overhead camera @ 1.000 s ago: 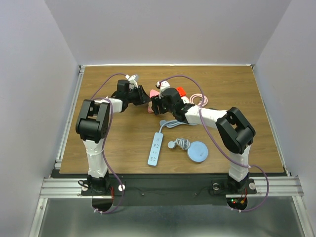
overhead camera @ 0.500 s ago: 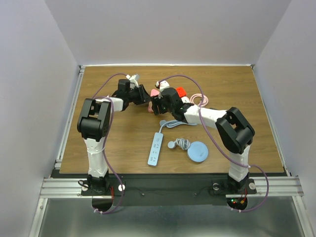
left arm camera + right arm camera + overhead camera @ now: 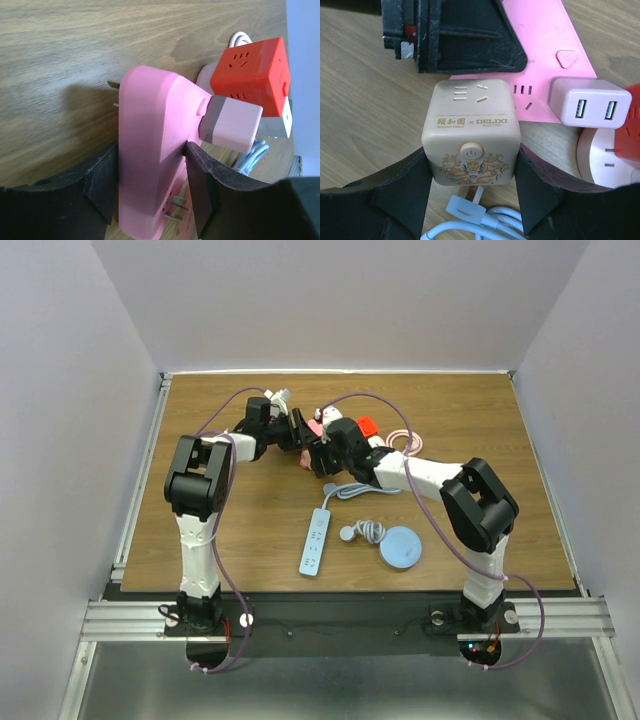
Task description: Insert the plug
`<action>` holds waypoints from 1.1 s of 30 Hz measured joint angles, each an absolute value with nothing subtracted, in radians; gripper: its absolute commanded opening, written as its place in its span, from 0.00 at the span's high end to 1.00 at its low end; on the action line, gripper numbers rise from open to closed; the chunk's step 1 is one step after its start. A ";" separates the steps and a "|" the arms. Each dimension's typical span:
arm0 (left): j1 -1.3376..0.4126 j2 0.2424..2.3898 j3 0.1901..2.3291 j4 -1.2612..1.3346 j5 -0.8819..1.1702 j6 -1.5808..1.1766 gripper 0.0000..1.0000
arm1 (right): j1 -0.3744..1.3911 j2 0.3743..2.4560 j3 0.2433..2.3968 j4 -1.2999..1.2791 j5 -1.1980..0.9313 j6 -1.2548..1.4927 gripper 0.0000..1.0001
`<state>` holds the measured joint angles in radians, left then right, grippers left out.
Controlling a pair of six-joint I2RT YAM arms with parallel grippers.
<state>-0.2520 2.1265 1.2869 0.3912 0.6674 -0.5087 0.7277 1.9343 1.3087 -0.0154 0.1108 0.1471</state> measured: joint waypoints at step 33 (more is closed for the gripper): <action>-0.251 2.038 1.082 0.632 0.604 -0.540 1.00 | 0.721 2.006 1.525 -0.315 0.064 0.029 1.00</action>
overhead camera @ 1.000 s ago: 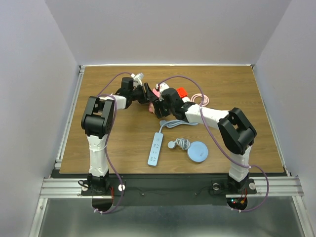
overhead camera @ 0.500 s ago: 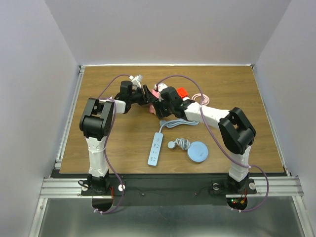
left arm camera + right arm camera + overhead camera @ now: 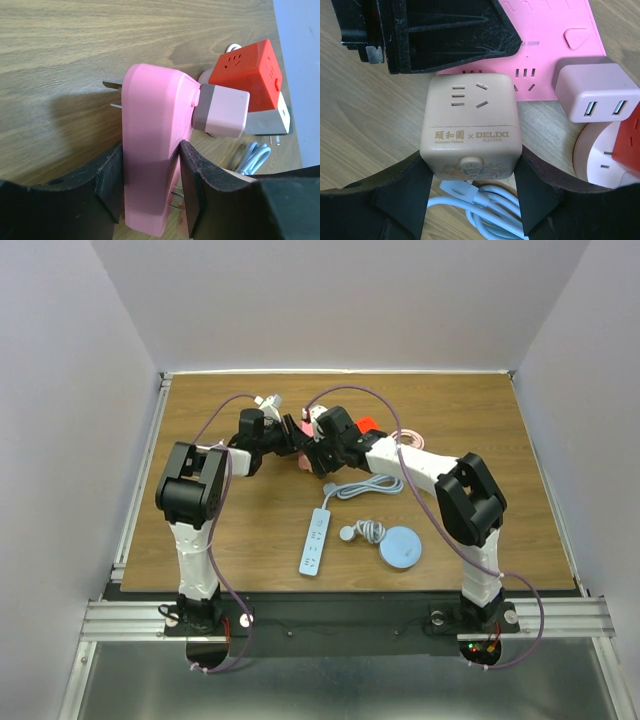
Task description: Insert the plug
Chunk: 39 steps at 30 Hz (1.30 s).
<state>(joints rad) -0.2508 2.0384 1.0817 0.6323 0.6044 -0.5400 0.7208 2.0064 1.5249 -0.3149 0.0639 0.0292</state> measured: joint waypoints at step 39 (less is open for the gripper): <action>-0.212 2.009 0.965 0.819 0.499 -0.612 1.00 | 0.701 2.272 1.996 -0.643 -0.039 -0.133 1.00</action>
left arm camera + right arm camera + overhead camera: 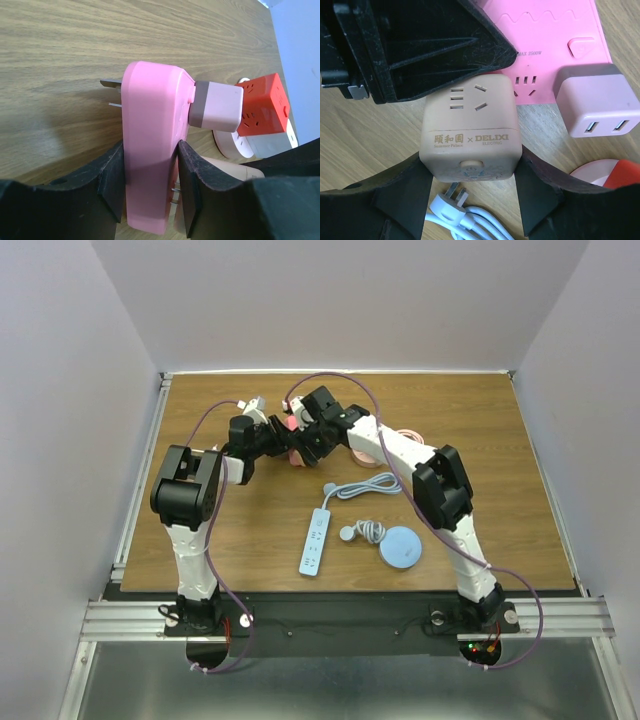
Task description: Insert the plug
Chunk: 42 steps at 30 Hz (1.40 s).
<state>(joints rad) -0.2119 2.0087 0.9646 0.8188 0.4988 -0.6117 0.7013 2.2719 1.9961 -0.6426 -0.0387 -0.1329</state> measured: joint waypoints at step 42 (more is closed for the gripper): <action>-0.280 1.779 0.848 0.721 0.605 -0.701 0.22 | 0.696 2.036 1.755 -0.678 0.005 -0.080 1.00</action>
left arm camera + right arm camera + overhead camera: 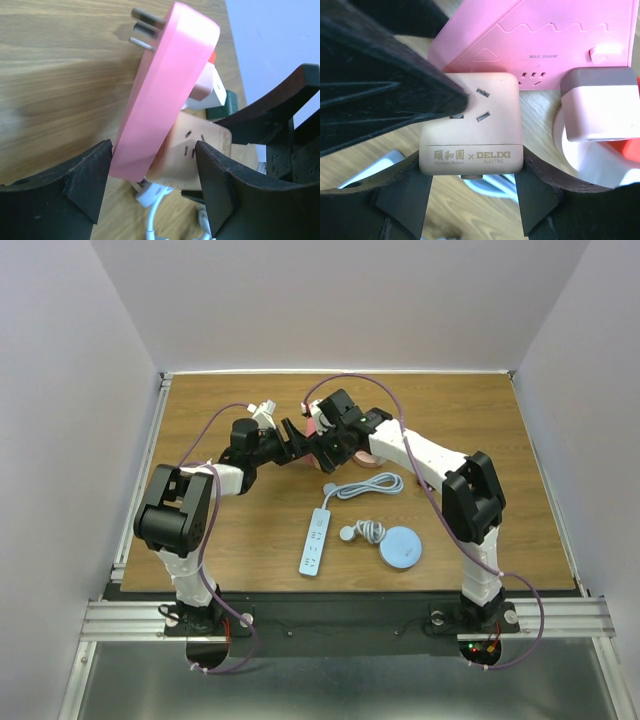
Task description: Insert the plug
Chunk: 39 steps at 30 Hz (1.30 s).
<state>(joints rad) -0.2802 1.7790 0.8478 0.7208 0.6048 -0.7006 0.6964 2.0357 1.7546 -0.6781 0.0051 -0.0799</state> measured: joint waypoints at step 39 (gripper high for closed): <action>-0.260 1.995 1.105 0.638 0.633 -0.652 0.44 | 0.681 2.200 1.938 -0.866 -0.076 -0.015 1.00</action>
